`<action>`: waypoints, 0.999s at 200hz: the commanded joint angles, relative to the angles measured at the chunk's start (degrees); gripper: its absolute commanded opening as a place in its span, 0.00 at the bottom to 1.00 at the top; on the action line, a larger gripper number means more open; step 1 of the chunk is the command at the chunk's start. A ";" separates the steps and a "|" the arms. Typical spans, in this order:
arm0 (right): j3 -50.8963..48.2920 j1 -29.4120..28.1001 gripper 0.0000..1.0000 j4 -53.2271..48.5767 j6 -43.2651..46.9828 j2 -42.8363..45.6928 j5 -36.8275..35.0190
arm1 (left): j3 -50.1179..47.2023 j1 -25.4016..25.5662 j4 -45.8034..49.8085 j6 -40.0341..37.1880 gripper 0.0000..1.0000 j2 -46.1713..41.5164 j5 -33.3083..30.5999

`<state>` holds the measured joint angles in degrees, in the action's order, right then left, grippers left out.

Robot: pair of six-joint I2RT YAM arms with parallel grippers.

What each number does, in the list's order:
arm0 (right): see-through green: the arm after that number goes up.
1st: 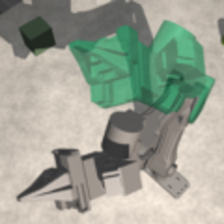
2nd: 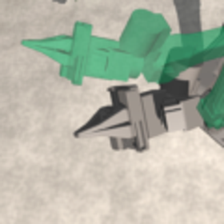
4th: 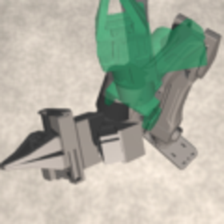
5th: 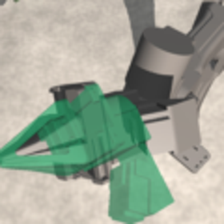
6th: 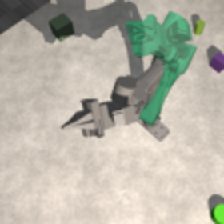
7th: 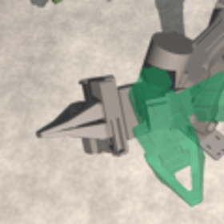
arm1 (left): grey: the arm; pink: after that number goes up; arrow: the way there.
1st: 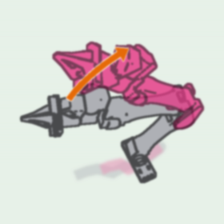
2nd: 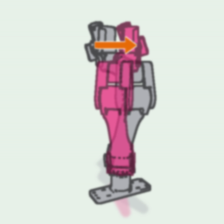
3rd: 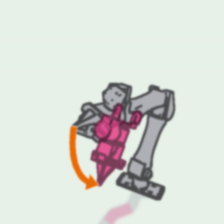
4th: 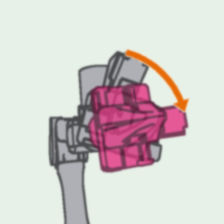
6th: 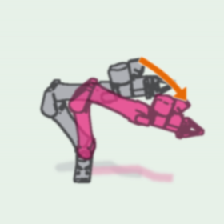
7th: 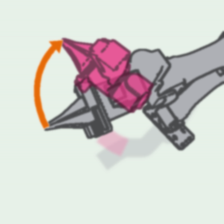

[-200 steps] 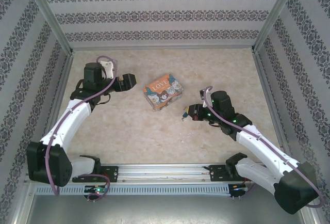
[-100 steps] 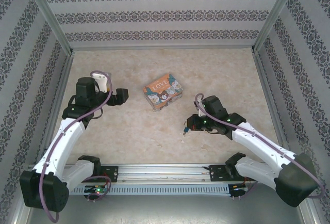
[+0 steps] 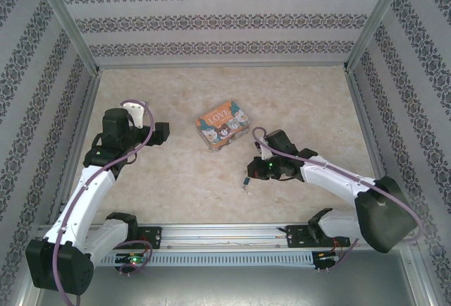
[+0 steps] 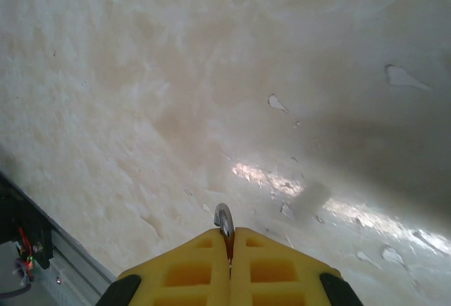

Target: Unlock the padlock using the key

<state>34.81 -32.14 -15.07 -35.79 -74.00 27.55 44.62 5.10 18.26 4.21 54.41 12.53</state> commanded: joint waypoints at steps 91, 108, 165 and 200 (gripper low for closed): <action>0.78 0.94 0.00 11.49 1.73 -15.69 11.35 | -0.12 -0.80 2.40 -3.97 1.00 -1.59 -4.36; 0.79 1.20 0.00 11.45 1.94 -15.83 10.89 | 0.00 -0.80 2.39 -4.12 1.00 -1.20 -4.19; 0.37 2.51 0.26 8.10 2.56 -10.70 7.04 | 0.25 -0.80 1.95 -4.21 1.00 0.08 -4.01; 0.49 3.36 0.36 3.56 3.66 -3.59 1.70 | 0.52 -0.80 1.87 -3.88 1.00 0.65 -3.78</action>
<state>34.57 -29.52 -7.35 -33.91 -82.41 34.26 44.62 5.10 19.77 1.45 54.92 8.91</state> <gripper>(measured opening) 0.347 0.994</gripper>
